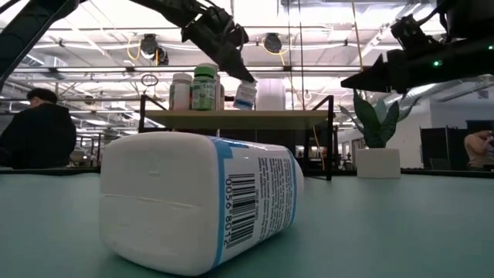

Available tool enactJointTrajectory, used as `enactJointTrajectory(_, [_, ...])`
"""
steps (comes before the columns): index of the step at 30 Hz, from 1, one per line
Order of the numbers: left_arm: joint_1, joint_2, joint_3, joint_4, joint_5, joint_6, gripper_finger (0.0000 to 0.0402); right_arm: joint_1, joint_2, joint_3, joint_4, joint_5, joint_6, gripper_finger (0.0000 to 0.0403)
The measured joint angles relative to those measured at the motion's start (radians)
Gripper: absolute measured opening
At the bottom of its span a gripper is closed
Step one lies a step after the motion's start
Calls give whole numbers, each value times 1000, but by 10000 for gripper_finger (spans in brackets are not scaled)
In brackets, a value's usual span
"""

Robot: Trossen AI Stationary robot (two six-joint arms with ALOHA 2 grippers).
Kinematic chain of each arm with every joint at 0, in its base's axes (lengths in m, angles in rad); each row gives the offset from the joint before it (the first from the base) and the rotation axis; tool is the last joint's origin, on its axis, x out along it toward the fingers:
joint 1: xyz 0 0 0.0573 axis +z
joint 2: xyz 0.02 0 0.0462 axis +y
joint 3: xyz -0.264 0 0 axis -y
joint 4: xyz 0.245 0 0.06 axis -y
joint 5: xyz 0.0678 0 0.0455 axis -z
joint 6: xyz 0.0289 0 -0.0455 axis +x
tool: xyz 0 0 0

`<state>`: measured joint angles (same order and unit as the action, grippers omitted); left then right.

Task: Pick and place medicine bottles onto shelf by color
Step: Put the bottom right white blue medicine bottle on the shelf

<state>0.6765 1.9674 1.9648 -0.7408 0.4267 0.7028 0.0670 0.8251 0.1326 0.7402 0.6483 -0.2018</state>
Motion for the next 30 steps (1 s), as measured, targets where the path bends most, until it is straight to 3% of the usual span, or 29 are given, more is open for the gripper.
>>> enactJointTrajectory(4, [2,5,-2,2,1,3,186,-47,11,1,59,-13,15,334])
enactJointTrajectory(10, [5,4,-1,-9,25,7,186,-118,81,1,177,-154,58,334])
enactJointTrajectory(30, [54,12,-9,-4,171,54,186,-266,362,1,573,-188,59,334])
